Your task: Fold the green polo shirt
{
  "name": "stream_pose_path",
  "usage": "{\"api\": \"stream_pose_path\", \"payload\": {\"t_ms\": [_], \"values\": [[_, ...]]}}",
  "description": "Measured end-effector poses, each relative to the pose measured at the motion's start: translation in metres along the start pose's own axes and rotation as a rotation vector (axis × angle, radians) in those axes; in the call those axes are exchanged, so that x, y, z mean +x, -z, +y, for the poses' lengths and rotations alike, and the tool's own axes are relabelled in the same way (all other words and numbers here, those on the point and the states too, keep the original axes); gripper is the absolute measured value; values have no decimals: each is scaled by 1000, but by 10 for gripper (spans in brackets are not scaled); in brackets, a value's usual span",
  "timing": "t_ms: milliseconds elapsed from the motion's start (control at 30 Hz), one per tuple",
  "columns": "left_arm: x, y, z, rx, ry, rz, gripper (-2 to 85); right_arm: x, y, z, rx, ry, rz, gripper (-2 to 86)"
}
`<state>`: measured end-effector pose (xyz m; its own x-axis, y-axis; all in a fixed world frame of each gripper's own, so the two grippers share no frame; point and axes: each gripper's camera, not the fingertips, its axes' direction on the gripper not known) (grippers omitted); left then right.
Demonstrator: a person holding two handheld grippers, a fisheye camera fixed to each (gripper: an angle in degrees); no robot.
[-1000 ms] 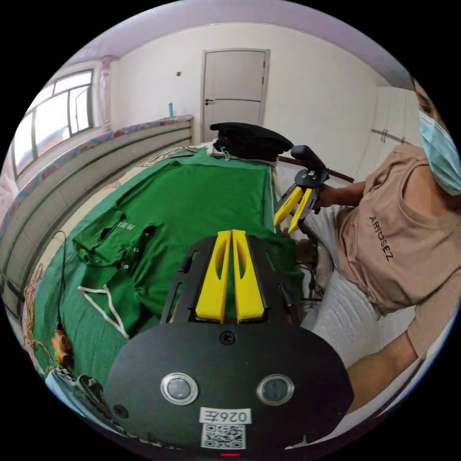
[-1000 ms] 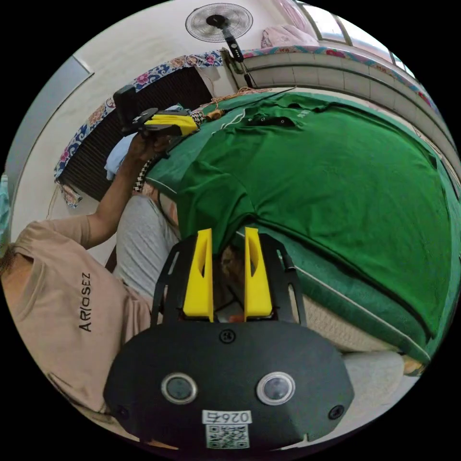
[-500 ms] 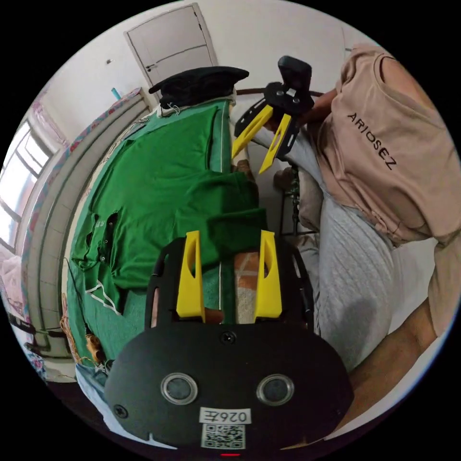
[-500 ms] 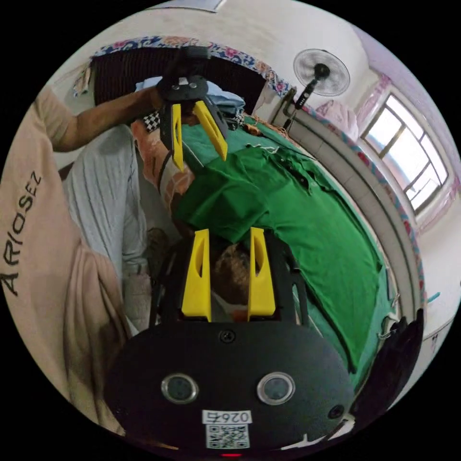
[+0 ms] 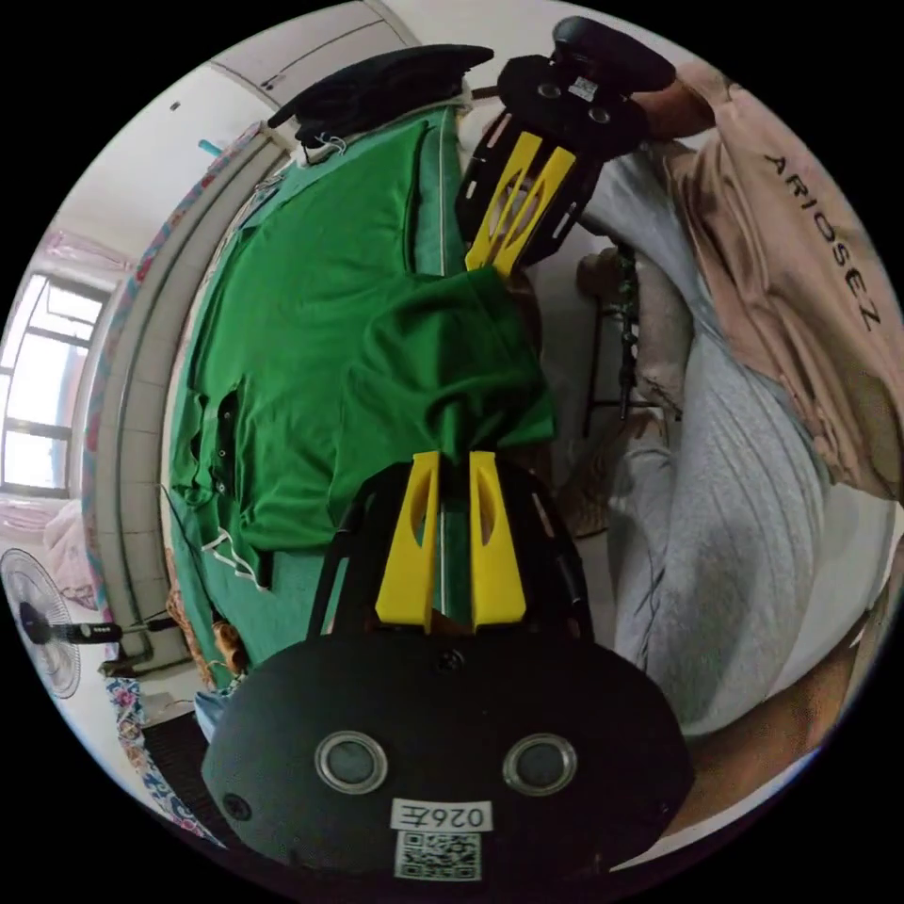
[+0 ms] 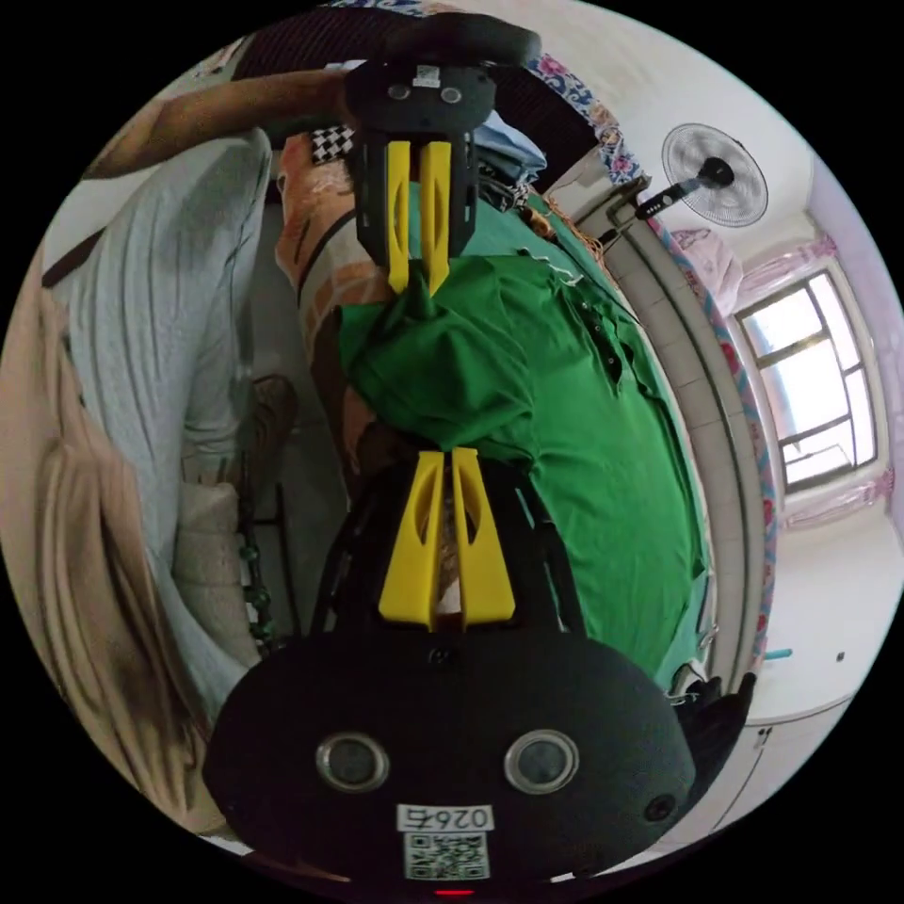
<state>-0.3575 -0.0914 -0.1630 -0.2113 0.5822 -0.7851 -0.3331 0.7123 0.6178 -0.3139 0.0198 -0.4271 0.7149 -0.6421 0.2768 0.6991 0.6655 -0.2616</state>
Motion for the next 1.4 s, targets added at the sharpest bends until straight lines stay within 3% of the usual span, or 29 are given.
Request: {"api": "stream_pose_path", "payload": {"t_ms": [200, 267, 333, 433, 500, 867, 1067, 1233, 1400], "values": [[-94, 27, 44, 342, 177, 264, 8, 127, -12, 31, 126, -386, -484, -13], [-134, 26, 62, 462, 341, 300, 16, 199, -49, 64, 210, -708, -720, -4], [-194, 9, 98, 606, 706, 389, 49, 245, -92, 95, 241, -915, -877, 15], [-236, -16, 142, 752, 946, 551, 84, 280, -138, 133, 194, -1088, -893, 70], [-243, -16, 154, 790, 982, 507, 84, 283, -143, 144, 224, -1100, -894, 87], [-255, -29, 55, 464, 749, 315, 128, 283, -148, 123, 192, -966, -695, 111], [-287, -32, 31, 568, 746, 378, 9, 302, -141, 136, 223, -1049, -560, 93], [-275, -68, -28, 234, 633, 247, 48, 308, -140, 112, 218, -973, -503, 76], [-257, -71, -49, 149, 545, 205, 57, 324, -129, 62, 241, -867, -385, 60]]}}
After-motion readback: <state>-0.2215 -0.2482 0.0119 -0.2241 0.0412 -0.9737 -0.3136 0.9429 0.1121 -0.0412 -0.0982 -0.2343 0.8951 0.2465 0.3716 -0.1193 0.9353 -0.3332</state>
